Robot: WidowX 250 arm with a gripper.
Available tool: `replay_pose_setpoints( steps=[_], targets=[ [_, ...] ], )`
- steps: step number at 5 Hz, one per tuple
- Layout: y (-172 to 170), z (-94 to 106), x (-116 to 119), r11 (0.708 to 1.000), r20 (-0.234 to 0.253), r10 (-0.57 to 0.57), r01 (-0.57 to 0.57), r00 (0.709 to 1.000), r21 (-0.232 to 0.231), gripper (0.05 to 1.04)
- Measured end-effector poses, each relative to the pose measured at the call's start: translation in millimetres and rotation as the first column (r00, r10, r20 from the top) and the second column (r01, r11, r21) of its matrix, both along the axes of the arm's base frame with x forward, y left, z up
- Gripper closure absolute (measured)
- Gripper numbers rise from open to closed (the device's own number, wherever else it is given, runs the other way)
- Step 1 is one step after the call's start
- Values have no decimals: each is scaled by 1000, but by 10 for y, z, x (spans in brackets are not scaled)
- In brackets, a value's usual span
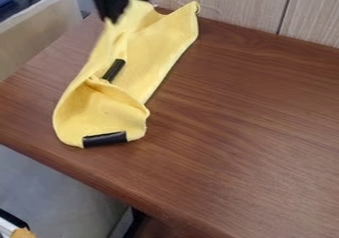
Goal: Unfold the cloth from top right to bottom left
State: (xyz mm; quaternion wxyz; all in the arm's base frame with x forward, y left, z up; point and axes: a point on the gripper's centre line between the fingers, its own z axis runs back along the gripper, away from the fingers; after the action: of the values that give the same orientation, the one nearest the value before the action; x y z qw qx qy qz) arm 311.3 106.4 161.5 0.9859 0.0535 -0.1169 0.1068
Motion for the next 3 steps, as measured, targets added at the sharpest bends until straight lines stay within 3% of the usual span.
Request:
replay_pose_setpoints(
  steps=[1,3],
  targets=[
    [264,49,-72,998,17,61,-60,998,-13,1024],
    [741,-298,-268,990,-61,136,-138,989,-27,1002]
  ],
)
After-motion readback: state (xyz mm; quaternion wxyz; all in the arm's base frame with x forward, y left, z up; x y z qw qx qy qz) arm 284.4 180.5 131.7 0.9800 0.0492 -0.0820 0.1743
